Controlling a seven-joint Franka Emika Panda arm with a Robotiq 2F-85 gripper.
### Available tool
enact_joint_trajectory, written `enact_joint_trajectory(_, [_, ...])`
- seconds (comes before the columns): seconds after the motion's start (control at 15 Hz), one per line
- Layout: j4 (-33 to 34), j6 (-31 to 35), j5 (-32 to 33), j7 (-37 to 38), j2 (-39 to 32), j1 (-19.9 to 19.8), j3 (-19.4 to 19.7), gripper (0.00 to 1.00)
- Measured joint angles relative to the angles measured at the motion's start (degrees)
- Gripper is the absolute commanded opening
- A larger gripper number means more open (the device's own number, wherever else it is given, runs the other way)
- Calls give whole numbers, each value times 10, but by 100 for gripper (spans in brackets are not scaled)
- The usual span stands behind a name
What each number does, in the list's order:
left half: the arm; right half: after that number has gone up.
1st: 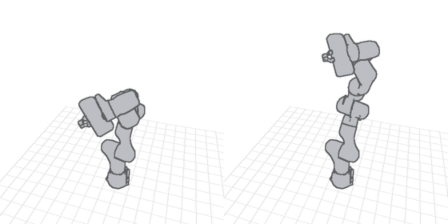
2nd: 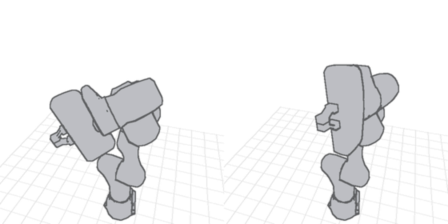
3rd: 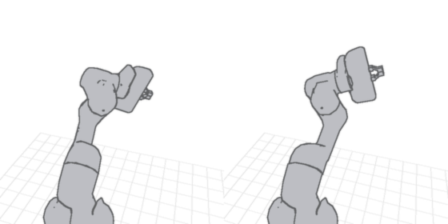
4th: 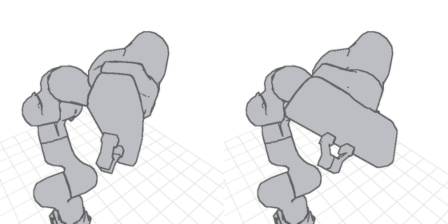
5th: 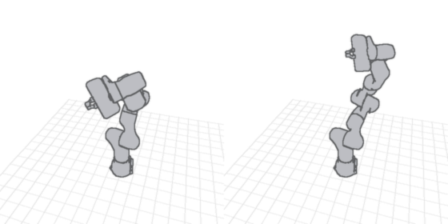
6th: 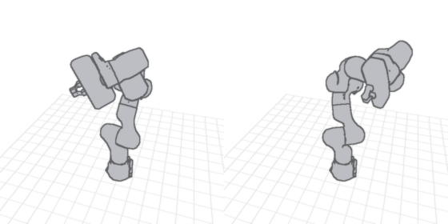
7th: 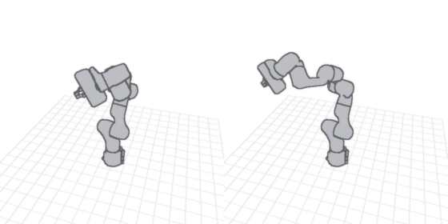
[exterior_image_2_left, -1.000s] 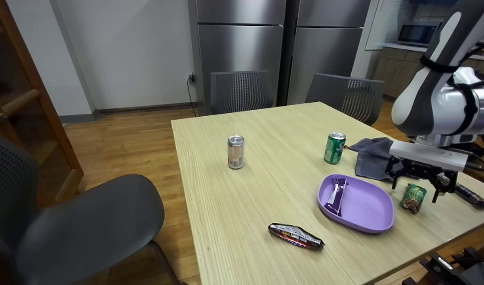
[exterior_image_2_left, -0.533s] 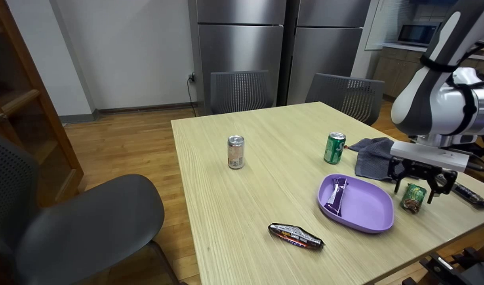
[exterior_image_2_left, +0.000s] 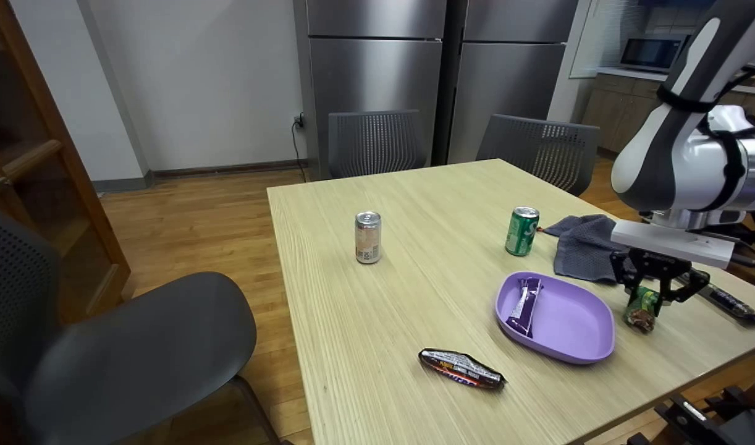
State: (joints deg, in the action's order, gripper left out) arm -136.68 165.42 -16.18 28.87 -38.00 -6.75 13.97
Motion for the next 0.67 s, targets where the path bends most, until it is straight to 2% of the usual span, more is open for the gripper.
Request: enact_joint_trajectory(0.67, [0,0,1,-33,9,1,5,10])
